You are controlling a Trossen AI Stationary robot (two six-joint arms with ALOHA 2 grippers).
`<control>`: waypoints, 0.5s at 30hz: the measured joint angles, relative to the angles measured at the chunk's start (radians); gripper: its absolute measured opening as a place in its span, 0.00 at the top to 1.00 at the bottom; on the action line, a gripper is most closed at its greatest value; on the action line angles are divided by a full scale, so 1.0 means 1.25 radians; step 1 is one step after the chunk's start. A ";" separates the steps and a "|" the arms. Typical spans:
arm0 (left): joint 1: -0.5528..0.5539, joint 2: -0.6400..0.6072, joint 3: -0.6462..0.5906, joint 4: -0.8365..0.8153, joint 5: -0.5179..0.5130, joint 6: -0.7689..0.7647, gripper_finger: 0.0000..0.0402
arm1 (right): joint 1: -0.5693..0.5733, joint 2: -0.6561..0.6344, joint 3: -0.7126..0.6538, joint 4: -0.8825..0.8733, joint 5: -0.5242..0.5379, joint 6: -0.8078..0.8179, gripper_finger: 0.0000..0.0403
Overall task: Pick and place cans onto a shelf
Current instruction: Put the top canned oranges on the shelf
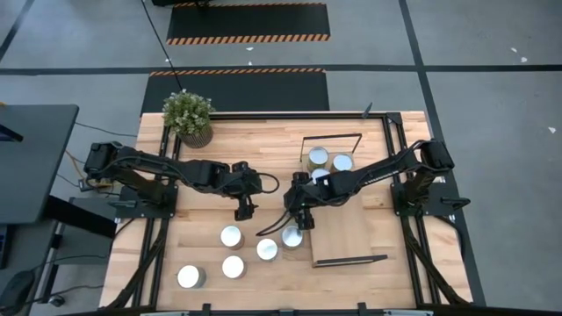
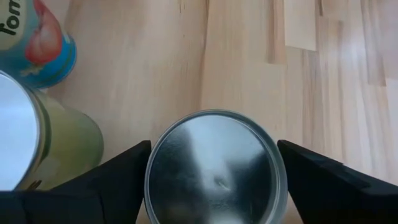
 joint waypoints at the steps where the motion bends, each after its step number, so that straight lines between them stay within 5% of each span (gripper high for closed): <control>1: 0.000 0.000 0.000 0.004 0.000 0.000 0.03 | -0.002 -0.001 0.000 0.000 -0.006 -0.001 0.17; 15: 0.000 0.000 0.000 0.005 0.000 -0.014 0.03 | 0.010 -0.100 -0.002 -0.020 -0.033 -0.035 0.18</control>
